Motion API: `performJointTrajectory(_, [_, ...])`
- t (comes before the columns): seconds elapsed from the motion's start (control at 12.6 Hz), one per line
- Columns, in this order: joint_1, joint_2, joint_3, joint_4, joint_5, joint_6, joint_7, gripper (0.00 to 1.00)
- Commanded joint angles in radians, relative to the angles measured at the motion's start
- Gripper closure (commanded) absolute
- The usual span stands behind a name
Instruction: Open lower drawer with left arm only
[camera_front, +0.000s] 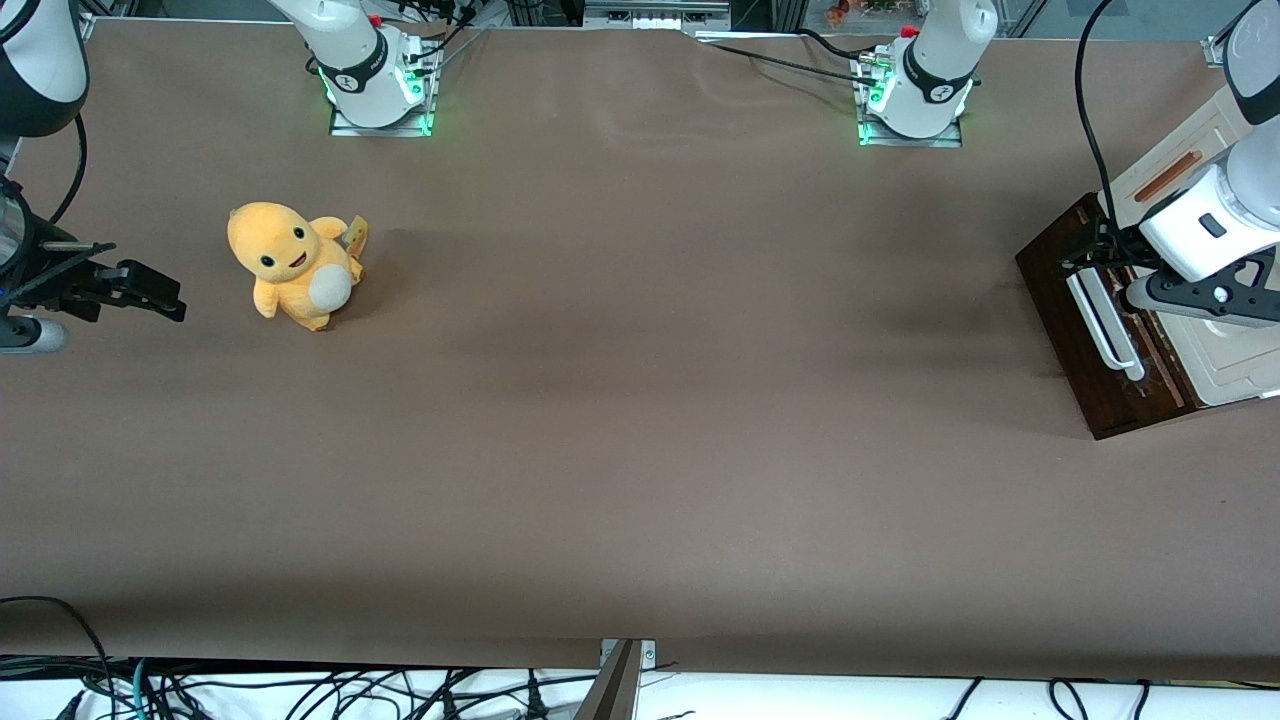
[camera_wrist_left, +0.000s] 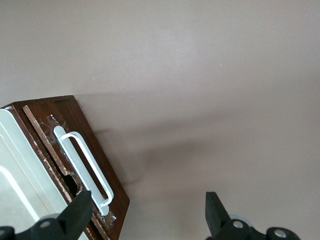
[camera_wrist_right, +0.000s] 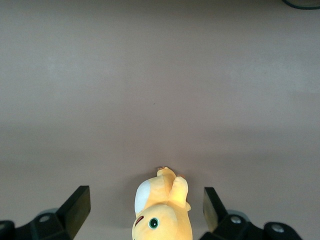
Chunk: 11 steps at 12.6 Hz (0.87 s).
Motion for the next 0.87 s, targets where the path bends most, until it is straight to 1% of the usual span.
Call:
performJointTrajectory(0.0, [-0.002, -0.017, 0.003, -0.018, -0.029, 0.001, 0.016, 0.0])
performJointTrajectory(0.79, [-0.003, -0.013, 0.0, -0.013, -0.029, 0.001, -0.014, 0.0])
